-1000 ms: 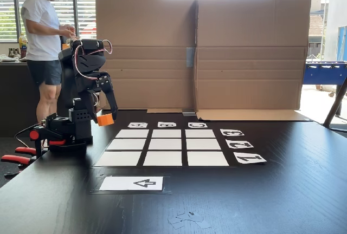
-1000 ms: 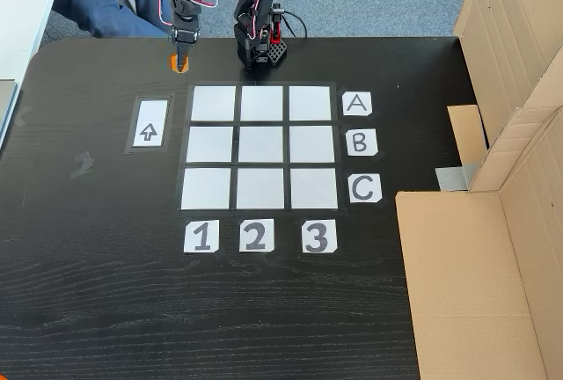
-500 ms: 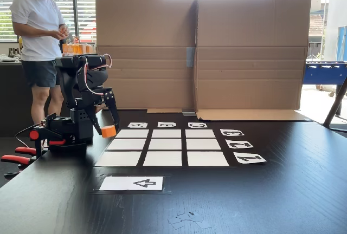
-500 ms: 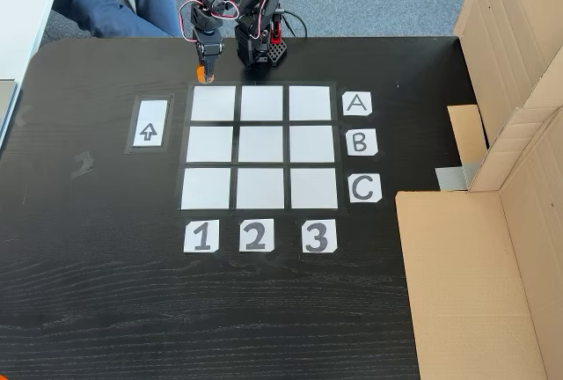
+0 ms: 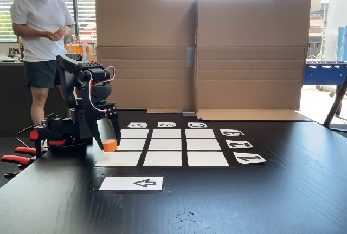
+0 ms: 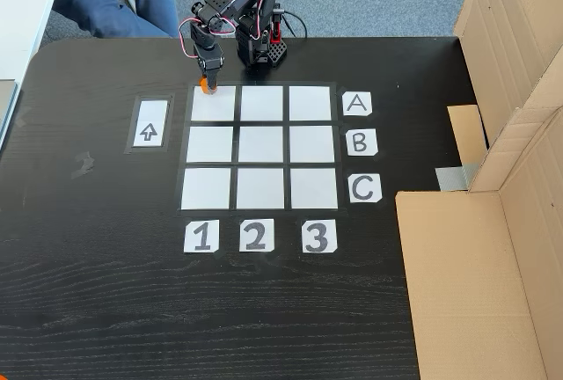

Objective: Pick up the round, orange token and place it in the grid on square A1.

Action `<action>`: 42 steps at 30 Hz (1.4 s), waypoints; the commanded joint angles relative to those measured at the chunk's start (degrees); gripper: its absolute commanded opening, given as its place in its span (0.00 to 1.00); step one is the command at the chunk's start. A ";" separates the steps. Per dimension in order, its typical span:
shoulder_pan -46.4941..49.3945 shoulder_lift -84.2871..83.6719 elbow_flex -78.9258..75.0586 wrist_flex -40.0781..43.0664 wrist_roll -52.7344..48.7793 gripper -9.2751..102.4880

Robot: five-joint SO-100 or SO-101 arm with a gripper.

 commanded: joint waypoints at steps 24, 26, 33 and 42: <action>-3.96 -13.01 -6.86 -6.77 0.35 0.19; -4.57 -13.01 -6.86 -6.86 0.44 0.19; -5.80 -13.18 -5.98 -7.03 0.70 0.19; -5.54 -14.06 -4.83 -7.47 0.79 0.19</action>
